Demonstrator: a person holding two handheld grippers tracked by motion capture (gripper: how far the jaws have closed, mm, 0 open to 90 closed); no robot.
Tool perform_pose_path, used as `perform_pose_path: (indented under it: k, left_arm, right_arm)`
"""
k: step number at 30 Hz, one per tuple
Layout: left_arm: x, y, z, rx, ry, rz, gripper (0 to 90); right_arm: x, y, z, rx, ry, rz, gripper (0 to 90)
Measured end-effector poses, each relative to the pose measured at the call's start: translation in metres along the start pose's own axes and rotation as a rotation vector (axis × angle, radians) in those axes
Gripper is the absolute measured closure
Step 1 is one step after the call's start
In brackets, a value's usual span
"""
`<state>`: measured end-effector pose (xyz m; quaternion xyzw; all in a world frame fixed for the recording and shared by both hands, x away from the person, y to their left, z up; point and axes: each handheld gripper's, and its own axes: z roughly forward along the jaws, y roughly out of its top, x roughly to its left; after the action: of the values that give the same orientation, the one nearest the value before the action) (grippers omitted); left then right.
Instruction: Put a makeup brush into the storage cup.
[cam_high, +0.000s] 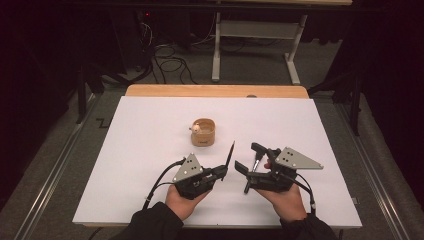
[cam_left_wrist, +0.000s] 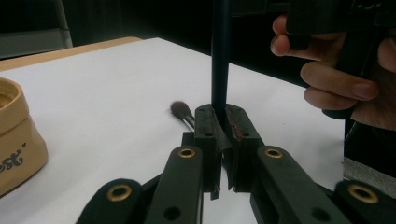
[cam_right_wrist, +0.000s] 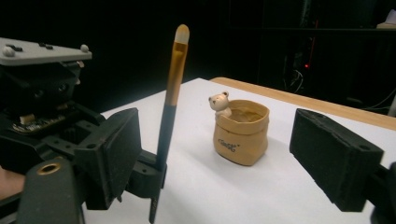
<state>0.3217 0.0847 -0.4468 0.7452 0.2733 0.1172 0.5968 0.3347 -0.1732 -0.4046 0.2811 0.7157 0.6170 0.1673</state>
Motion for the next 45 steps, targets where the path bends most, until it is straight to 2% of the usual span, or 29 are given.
perform_pose_path:
  k: [17,20,21,24,25,27,35,41,45]
  left_arm:
    - [-0.008,-0.002,0.005,0.002,-0.024,0.005,84.7]
    - [-0.009,-0.002,0.005,0.003,-0.028,0.008,84.7]
    - [-0.009,-0.002,0.005,0.004,-0.030,0.009,84.7]
    - [-0.010,-0.002,0.006,0.005,-0.031,0.010,84.7]
    - [-0.011,-0.002,0.006,0.006,-0.032,0.011,84.7]
    - [-0.011,-0.002,0.006,0.007,-0.033,0.014,84.7]
    - [-0.013,-0.003,0.007,0.011,-0.036,0.018,84.7]
    - [-0.013,-0.003,0.007,0.010,-0.036,0.023,84.7]
    - [-0.013,-0.003,0.008,0.012,-0.039,0.023,84.7]
  right_arm:
    - [0.006,-0.002,0.001,-0.046,0.066,0.051,41.8]
    - [0.008,-0.003,0.001,-0.045,0.080,0.053,49.1]
    - [0.008,-0.003,0.001,-0.045,0.080,0.053,49.1]
    - [0.008,-0.003,0.001,-0.054,0.095,0.066,58.2]
    - [0.008,-0.003,0.001,-0.054,0.095,0.066,58.2]
    - [0.008,-0.003,0.001,-0.060,0.110,0.095,64.1]
    - [0.009,-0.005,0.001,-0.061,0.120,0.103,74.6]
    - [0.006,-0.006,0.000,-0.064,0.122,0.130,84.2]
    - [0.005,-0.006,0.000,-0.061,0.128,0.138,85.3]
